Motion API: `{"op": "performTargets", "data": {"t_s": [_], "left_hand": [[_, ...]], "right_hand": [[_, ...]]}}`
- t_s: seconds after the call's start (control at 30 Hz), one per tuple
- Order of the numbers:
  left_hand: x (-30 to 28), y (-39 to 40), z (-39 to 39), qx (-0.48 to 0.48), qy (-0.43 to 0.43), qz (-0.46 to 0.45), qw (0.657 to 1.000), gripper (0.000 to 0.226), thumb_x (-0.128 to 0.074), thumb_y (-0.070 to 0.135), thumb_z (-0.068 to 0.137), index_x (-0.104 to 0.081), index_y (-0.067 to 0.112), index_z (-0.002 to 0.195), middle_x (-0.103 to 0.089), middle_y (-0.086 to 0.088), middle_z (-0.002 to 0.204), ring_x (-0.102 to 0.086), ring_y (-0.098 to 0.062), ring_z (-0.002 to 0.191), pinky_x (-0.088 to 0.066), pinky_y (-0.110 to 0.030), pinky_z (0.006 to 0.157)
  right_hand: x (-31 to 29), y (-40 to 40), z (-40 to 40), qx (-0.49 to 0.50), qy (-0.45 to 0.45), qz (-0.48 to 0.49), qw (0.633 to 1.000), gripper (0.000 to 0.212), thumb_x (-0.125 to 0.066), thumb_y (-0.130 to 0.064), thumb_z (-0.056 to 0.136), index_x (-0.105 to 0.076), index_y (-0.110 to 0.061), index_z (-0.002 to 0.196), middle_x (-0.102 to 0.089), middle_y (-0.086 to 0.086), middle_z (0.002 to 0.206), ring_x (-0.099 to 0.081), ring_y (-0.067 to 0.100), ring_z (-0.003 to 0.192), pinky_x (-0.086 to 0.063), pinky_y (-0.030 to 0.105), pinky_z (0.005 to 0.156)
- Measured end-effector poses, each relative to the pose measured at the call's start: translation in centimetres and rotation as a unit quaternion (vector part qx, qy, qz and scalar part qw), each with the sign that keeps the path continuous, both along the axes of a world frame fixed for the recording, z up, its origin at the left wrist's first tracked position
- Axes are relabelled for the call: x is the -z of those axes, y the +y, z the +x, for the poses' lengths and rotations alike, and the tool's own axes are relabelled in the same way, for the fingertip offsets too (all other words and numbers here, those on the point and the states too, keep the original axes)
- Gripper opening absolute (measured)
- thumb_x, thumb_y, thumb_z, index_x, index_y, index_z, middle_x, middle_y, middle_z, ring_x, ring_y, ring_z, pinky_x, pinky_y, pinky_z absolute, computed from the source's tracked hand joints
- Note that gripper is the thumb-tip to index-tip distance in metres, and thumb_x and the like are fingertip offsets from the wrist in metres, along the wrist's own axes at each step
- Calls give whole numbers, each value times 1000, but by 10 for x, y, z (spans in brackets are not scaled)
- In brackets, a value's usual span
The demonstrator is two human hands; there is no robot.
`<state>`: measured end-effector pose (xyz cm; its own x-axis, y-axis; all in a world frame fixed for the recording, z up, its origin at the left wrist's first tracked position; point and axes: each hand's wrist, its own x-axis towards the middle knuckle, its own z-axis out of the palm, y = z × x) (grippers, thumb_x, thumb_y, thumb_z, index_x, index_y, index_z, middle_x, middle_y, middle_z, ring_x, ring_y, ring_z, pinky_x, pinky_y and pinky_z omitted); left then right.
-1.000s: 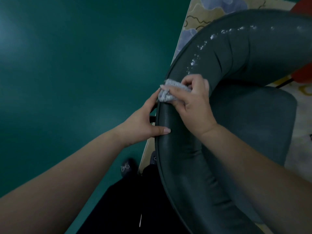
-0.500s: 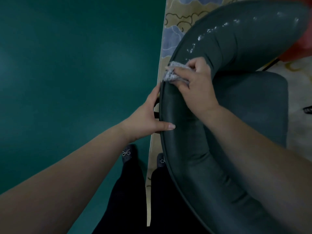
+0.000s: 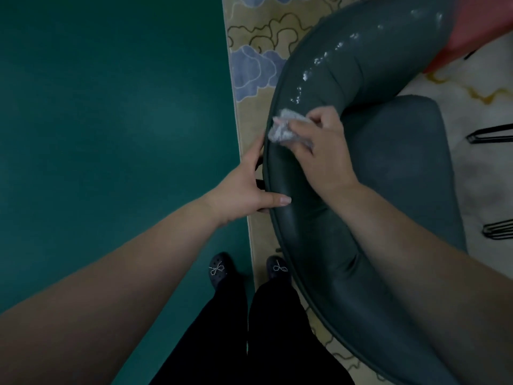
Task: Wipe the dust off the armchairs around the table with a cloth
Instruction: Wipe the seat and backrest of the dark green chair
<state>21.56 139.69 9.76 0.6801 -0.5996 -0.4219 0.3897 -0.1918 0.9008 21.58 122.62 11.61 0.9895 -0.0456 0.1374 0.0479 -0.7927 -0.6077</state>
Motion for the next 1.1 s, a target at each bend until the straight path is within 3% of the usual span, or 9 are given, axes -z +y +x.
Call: {"op": "performTargets", "data": {"t_s": [0.07,0.13,0.23,0.37,0.57,0.67,0.77,0.97,1.1], "left_hand": [[-2,1,4,8,8,-6,1000,112,-77,1,76,-4,48,148,-39,26,132,-67,0,87,-54,-26,61],[-2,2,10,15,17,-8,1000,112,-76,1,76,-5,50,147,-40,23,134,-68,-6,87,-55,-27,62],[-1,0,19,17,24,-3,1000,111,-77,2,75,-6,50,146,-41,27,128,-67,-4,91,-56,-29,63],[1,0,34,31,27,-3,999,108,-78,5,75,-11,53,145,-46,19,130,-66,-5,95,-56,-31,63],[-4,-6,66,39,33,22,998,104,-78,7,76,-14,49,146,-50,22,129,-67,-5,90,-53,-25,59],[-6,-12,80,32,19,33,999,101,-77,9,77,-16,47,147,-47,19,135,-63,-9,104,-54,-29,61],[-7,-18,93,28,15,22,999,95,-76,8,79,-21,53,142,-48,22,131,-66,-8,99,-57,-34,64],[-1,-23,104,41,-6,23,999,102,-76,4,77,-15,42,148,-39,29,135,-58,15,99,-52,-14,70],[3,-23,111,49,-3,27,998,102,-80,9,74,-17,45,147,-41,30,133,-56,16,100,-54,-18,69]], "right_hand": [[0,0,-24,9,-14,5,1000,29,-68,-10,85,-69,-15,114,-41,8,101,-47,29,97,-42,29,86],[1,0,-34,10,-10,2,1000,29,-68,-11,84,-70,-15,113,-40,7,101,-46,28,96,-41,26,85],[1,-3,-1,-9,-9,-33,999,25,-71,-15,84,-73,-14,109,-46,14,98,-46,30,93,-36,25,82],[1,-6,56,17,10,-28,999,24,-68,-17,86,-71,-15,110,-48,16,104,-45,31,101,-31,20,88],[3,-5,19,28,13,2,1000,35,-69,-8,83,-70,-22,115,-39,3,103,-40,23,99,-26,10,87],[0,-12,38,1,13,-26,1000,31,-70,-14,84,-72,-24,112,-45,9,101,-43,28,96,-36,26,87],[-4,-21,81,18,7,-56,998,21,-69,-23,85,-74,-21,105,-49,15,103,-44,31,96,-40,36,85],[1,-17,51,51,14,-13,998,36,-69,-13,84,-69,-27,118,-46,12,102,-42,29,96,-39,34,88],[-3,-25,83,42,17,-43,998,22,-70,-19,84,-74,-20,106,-49,16,100,-44,33,94,-41,41,84]]}}
